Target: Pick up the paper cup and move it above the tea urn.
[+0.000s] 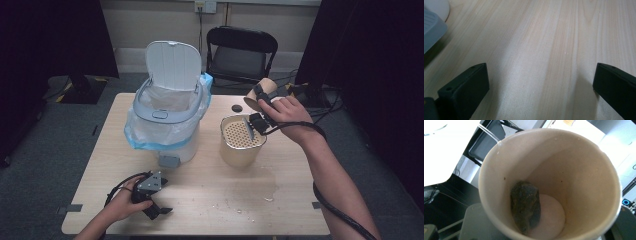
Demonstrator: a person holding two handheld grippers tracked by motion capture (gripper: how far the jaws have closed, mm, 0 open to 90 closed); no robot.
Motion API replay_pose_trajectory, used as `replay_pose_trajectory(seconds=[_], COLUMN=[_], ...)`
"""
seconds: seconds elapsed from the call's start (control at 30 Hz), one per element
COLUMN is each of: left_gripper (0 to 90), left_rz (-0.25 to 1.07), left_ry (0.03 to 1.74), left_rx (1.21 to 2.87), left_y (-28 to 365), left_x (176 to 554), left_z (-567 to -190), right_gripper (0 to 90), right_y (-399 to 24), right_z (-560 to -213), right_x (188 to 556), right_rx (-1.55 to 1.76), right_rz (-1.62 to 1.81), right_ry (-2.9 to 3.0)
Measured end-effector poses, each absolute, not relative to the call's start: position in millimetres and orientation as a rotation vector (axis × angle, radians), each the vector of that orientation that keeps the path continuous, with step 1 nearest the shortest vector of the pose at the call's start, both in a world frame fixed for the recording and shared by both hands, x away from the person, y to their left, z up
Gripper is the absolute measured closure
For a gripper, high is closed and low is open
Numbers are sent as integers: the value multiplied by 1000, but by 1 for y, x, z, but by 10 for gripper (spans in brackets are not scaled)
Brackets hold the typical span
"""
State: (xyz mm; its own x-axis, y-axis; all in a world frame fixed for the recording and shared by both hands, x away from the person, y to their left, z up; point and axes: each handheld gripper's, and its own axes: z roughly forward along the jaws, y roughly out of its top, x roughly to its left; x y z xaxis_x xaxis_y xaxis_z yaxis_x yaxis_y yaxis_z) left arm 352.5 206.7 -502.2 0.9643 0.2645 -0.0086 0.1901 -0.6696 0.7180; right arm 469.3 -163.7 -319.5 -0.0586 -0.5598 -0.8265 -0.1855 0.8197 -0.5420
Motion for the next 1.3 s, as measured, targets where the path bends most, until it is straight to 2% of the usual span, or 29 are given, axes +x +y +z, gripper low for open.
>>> replay_pose_trajectory(seconds=[0.57,0.77,1.17,1.23,1.3], left_gripper=[0,0,0,0,0], left_rz=[126,125,127,123,123], left_ry=[315,318,317,320,320], left_rx=[2322,2322,2323,2321,2320], left_y=[207,207,207,207,207], left_x=[353,353,353,352,352], left_z=[-502,-502,-502,-502,-502], right_gripper=[367,387,389,400,399], right_y=[-163,-160,-155,-159,-159], right_z=[-320,-329,-325,-335,-330], right_x=[469,471,465,475,474], right_rx=[-608,-611,-601,-599,-554], right_rz=[-383,-455,-358,-523,-436], right_ry=[1556,1538,1549,1638,1654])
